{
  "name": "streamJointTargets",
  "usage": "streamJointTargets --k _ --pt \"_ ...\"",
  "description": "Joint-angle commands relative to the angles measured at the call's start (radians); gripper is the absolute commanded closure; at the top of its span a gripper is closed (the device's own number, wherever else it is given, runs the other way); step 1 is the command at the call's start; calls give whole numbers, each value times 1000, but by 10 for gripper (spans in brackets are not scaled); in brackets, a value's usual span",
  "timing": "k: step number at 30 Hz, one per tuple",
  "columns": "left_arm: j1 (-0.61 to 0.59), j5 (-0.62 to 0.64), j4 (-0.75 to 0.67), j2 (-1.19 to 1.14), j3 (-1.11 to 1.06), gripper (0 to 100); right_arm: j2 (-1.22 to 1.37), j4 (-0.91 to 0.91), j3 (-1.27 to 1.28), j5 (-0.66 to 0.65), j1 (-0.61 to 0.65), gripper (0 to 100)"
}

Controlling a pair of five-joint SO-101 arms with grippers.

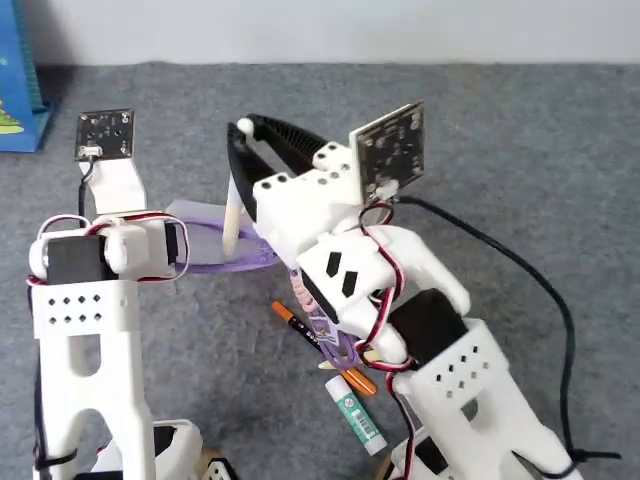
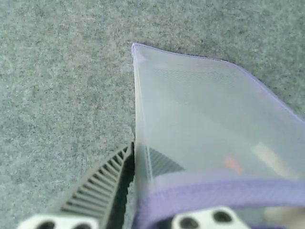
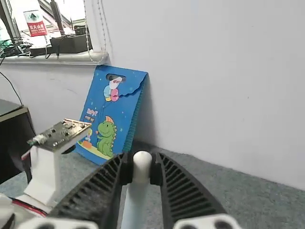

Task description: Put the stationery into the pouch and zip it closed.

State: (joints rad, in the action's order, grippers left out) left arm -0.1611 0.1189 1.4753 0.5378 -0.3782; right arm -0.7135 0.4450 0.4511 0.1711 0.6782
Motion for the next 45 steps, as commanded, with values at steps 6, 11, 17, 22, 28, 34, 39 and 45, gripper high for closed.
streamJointTargets --k 6,11,17,22,28,34,39,45 --pt "9 9 6 0 58 989 -119 -97 227 -120 61 987" --pt "9 9 6 0 58 989 -228 127 226 -94 81 834" --pt "9 26 8 0 58 989 -338 278 224 -94 74 802" --pt "3 26 8 2 56 989 -401 390 224 -86 -21 805" --pt "0 26 9 3 53 989 -275 555 224 -18 -225 805" --pt "-20 26 9 5 51 989 -42 708 224 44 -372 803" --pt "-17 26 9 3 51 989 56 743 227 54 -386 805" --pt "-74 5 9 6 36 989 130 700 232 20 -338 805"
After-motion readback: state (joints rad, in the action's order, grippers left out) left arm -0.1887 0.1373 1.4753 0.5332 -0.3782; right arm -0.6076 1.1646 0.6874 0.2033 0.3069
